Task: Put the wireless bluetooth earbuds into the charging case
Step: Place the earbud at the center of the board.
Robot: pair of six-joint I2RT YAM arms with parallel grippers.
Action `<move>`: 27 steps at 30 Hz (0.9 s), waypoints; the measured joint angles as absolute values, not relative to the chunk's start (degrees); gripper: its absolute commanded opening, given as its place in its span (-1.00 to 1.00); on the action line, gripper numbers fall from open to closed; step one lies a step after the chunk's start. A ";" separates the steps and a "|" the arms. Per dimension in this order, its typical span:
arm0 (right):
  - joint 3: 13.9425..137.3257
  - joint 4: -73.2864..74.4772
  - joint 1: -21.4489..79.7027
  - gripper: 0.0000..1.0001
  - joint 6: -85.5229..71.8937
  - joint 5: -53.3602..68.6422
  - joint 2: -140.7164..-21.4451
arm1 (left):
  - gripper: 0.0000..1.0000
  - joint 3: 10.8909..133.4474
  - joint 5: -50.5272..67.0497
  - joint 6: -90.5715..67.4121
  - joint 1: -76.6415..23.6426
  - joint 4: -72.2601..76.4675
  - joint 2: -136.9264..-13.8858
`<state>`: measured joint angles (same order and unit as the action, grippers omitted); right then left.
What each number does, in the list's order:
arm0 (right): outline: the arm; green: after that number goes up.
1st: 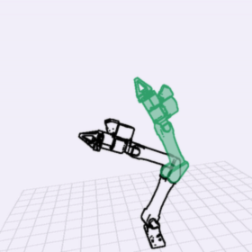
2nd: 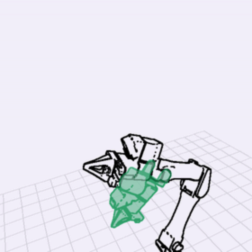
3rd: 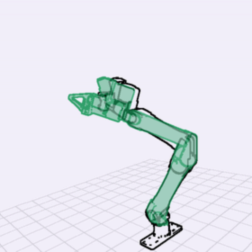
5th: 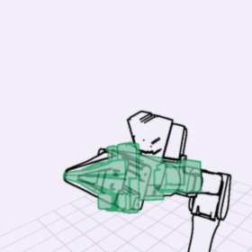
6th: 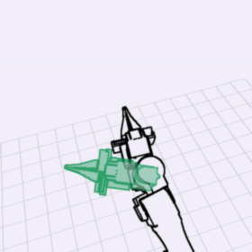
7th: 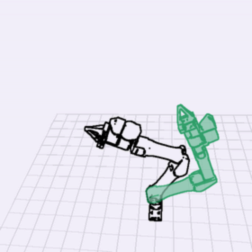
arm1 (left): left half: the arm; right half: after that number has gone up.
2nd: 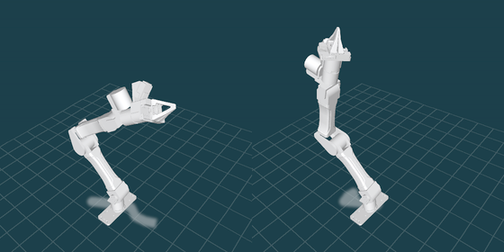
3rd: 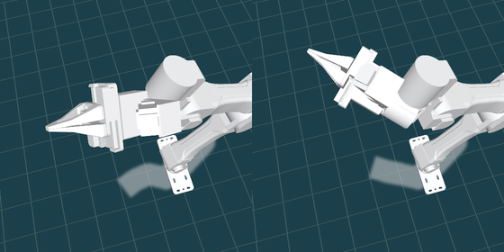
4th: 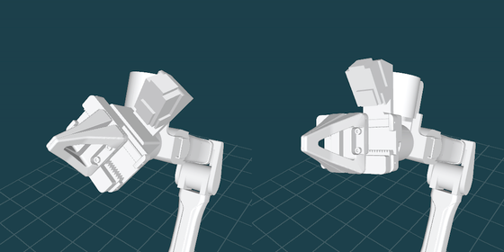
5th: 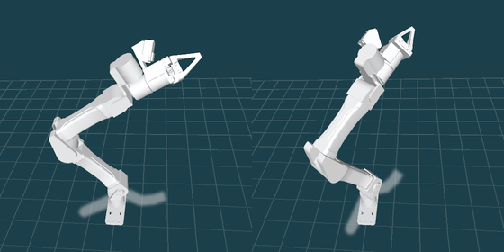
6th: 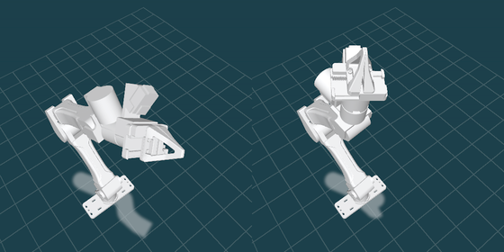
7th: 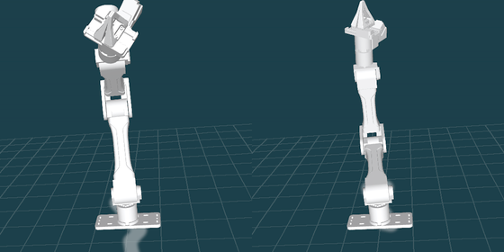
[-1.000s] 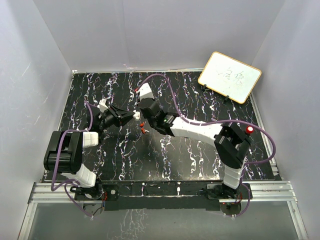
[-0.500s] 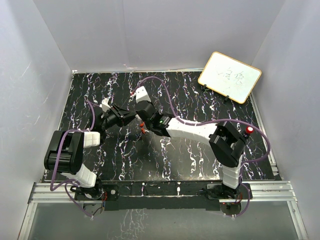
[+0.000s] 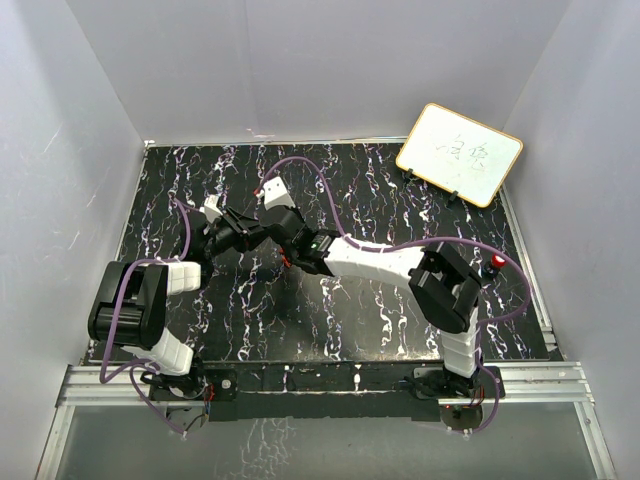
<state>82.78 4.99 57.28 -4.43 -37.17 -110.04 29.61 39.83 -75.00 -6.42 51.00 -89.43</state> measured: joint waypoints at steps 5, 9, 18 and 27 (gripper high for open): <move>82.85 5.56 57.28 -0.78 -4.38 -38.09 -110.54 | -1.00 29.65 39.79 -74.98 -6.68 50.83 -89.36; 83.05 5.67 57.28 -0.78 -4.36 -38.68 -110.87 | -1.00 29.65 39.79 -74.98 -6.90 50.57 -89.25; 83.07 5.63 57.28 -0.78 -4.36 -39.11 -110.87 | -1.00 29.65 39.79 -74.98 -6.98 50.50 -89.12; 84.60 9.89 57.28 -0.79 -4.69 -44.95 -111.50 | -1.00 29.65 38.98 -73.60 -6.96 47.66 -87.31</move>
